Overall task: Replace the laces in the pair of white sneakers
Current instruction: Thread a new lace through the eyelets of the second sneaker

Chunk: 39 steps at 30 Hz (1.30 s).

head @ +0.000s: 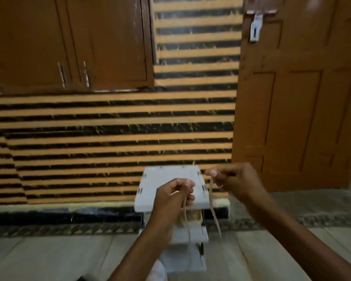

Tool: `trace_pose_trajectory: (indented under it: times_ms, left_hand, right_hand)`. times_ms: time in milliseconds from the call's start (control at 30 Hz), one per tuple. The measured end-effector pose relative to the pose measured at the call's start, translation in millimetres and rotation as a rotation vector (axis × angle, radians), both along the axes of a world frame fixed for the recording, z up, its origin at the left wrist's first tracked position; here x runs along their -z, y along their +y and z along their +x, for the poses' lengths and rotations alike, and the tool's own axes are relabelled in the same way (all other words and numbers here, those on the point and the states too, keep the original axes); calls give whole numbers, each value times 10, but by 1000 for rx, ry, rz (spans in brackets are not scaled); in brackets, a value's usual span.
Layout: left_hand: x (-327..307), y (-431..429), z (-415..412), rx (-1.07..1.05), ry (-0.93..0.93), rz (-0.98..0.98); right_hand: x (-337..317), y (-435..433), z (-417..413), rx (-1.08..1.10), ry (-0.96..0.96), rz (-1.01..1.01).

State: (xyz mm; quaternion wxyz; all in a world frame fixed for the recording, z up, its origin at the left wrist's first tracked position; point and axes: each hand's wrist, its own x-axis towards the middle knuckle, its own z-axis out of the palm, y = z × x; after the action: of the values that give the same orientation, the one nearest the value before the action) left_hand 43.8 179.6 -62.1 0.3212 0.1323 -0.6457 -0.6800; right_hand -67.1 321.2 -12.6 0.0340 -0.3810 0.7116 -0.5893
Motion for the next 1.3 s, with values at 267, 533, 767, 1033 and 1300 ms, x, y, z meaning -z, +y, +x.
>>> trace_pose_trajectory:
  times_ms: [267,533,767,1033,1300]
  left_hand:
    - [-1192,45,65,9,219,-85]
    - [-1468,139,32,50,303,-15]
    - [-1518,185,25,21,367,27]
    - [-1569,207,2,4,390,16]
    - [-1524,210,47,33,415,-8]
  right_hand:
    - [-1159,-83,122,53,126,-215]
    - [-1377,-139,232,66,135,-264]
    - [-1424,-127,302,0,38,-318]
    - [-1440,-126,304,-27,39,-347]
    - [-1328,-76,335,-38,28,-356]
